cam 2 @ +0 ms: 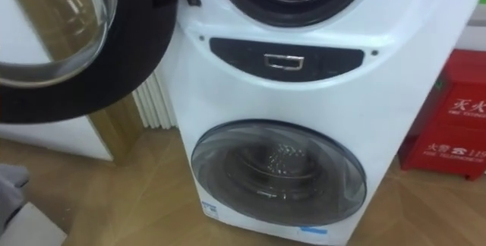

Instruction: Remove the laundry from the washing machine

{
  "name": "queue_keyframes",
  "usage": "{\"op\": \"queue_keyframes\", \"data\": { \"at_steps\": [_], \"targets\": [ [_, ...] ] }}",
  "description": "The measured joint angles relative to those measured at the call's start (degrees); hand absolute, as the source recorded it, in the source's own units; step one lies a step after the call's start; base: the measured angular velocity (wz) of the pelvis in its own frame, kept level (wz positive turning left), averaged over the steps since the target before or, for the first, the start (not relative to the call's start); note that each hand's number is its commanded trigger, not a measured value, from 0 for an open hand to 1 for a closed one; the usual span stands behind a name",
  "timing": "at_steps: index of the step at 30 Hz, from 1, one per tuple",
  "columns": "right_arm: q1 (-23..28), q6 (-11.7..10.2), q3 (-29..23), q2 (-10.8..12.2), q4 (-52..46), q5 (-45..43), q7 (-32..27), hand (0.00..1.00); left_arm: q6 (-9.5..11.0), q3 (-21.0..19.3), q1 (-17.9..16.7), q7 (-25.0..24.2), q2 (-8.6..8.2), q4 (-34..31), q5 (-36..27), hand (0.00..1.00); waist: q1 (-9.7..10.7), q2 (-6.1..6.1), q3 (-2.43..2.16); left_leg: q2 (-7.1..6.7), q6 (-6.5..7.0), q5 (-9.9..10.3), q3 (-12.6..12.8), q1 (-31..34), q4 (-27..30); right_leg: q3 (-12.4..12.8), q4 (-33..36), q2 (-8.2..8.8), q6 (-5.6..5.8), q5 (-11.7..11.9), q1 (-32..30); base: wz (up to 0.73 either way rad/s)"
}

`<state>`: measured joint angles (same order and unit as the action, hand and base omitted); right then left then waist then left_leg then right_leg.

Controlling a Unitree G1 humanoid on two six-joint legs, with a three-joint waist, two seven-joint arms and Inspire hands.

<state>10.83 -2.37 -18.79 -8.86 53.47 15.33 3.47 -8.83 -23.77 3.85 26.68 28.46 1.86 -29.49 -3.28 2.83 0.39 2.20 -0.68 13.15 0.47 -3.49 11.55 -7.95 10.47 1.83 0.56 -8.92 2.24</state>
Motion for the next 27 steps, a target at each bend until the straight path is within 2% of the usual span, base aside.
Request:
{"op": "queue_keyframes", "data": {
  "at_steps": [1, 2, 3, 4, 6, 10, 14, 16, 19, 21, 24, 27],
  "targets": [
    [-0.8, 0.0, 1.3, 0.0, 1.8, -0.1, 0.9, 0.00, 0.0, 1.8, 0.0, -1.1, -2.73, -1.7, 0.1, 0.00, 0.2, -0.21, 0.02, -0.03, 0.04, 0.0, -0.2, -0.1, 0.0, 0.0, 0.0, 0.05, 0.00, 0.0, 0.2, 0.17],
    [-1.4, 0.1, 2.0, 0.0, 2.6, -0.1, 1.3, 0.00, 0.0, 2.7, 0.0, -1.9, -3.87, -2.8, 0.2, 0.00, 0.3, -0.30, 0.03, -0.04, 0.04, 0.0, -0.2, -0.1, 0.0, 0.0, 0.0, 0.05, 0.01, 0.0, 0.2, 0.00],
    [-2.8, 0.5, 3.7, 0.1, 3.2, -0.1, 2.1, 0.00, 0.0, 4.3, 0.1, -2.5, -6.09, -6.1, -0.5, 0.00, 0.6, -0.57, -0.07, -0.04, 0.04, 0.0, -0.1, 0.1, 0.0, 0.0, 0.0, 0.05, 0.02, 0.0, 0.0, 0.00],
    [-3.2, 0.8, 4.5, 0.3, 3.1, -0.1, 3.1, 0.00, 0.3, 2.3, 0.1, -2.5, -8.50, -6.9, -0.4, 0.00, 1.6, -0.62, -0.08, -0.06, 0.04, 0.0, -0.2, 0.1, 0.1, -0.1, 0.1, 0.06, 0.05, 0.0, 0.0, 0.00],
    [-3.4, 1.2, 5.3, 0.1, 3.1, -0.2, 4.0, 0.00, 0.5, 2.0, 0.1, -2.7, -9.25, -7.4, -0.5, 0.00, 1.8, -0.62, -0.06, -0.09, 0.04, 0.0, -0.2, 0.4, 0.3, 0.0, 0.1, 0.09, 0.06, 0.0, -0.2, 0.04],
    [-4.3, 2.0, 8.7, -0.2, 1.7, -1.8, 4.5, 0.00, 2.1, 2.0, 0.1, -2.9, -12.56, -8.2, -0.3, 0.00, 2.9, -0.84, -0.05, -0.89, 0.60, -0.5, -0.8, 0.7, 0.3, -0.1, 0.1, 0.92, 0.36, -0.2, -0.1, 0.10],
    [-5.8, 1.9, 10.3, -0.1, 2.7, -2.0, 6.0, 0.00, 2.7, 2.0, 0.0, -3.9, -14.08, -9.1, -0.2, 0.00, 3.6, -1.20, 0.14, -1.51, 1.07, -0.9, -1.1, 0.8, 0.2, -0.6, 0.0, 1.52, 0.91, 0.1, 0.0, 0.09],
    [-7.0, 1.8, 10.4, -0.1, 4.6, -1.8, 6.7, 0.00, 4.3, 2.1, 0.0, -3.9, -16.60, -10.8, -0.1, 0.00, 5.2, -1.97, 0.23, -2.22, 1.54, -1.3, -2.0, 1.3, 0.0, 0.1, -0.7, 1.97, 1.48, 0.3, 0.0, 0.24],
    [-7.0, 1.8, 10.5, -0.1, 4.6, -1.8, 6.7, 0.00, 6.4, 2.8, -0.2, -3.9, -18.48, -11.7, 0.4, 0.00, 5.3, -2.14, 0.25, -2.48, 1.89, -1.5, -2.0, 2.3, 0.0, 0.2, -0.8, 2.16, 1.89, 1.2, -0.7, 0.02],
    [-7.1, 1.8, 10.8, 0.0, 4.7, -1.8, 6.8, 0.00, 7.9, 3.1, -0.4, -3.9, -19.16, -11.7, 0.4, 0.00, 5.3, -2.04, 0.30, -2.49, 2.04, -1.6, -1.9, 2.3, -0.2, 0.3, -0.7, 2.17, 1.99, 1.7, -1.0, -0.03],
    [-7.1, 1.9, 10.8, 0.0, 4.7, -1.8, 6.5, 0.00, 9.8, 4.3, -1.4, -3.9, -19.23, -11.7, 0.5, 0.00, 5.3, -1.94, 0.34, -2.56, 2.25, -1.6, -1.8, 2.3, -0.3, 0.5, -0.7, 2.22, 2.16, 2.1, -1.1, 0.00],
    [-7.1, 1.9, 10.8, 0.0, 4.5, -1.8, 5.9, 0.00, 10.1, 4.4, -1.7, -3.9, -19.25, -11.7, 0.4, 0.00, 5.3, -1.92, 0.33, -2.62, 2.41, -1.7, -1.5, 2.1, -0.4, 0.5, -0.7, 2.29, 2.26, 2.4, -1.1, -0.03]
  ]
}}
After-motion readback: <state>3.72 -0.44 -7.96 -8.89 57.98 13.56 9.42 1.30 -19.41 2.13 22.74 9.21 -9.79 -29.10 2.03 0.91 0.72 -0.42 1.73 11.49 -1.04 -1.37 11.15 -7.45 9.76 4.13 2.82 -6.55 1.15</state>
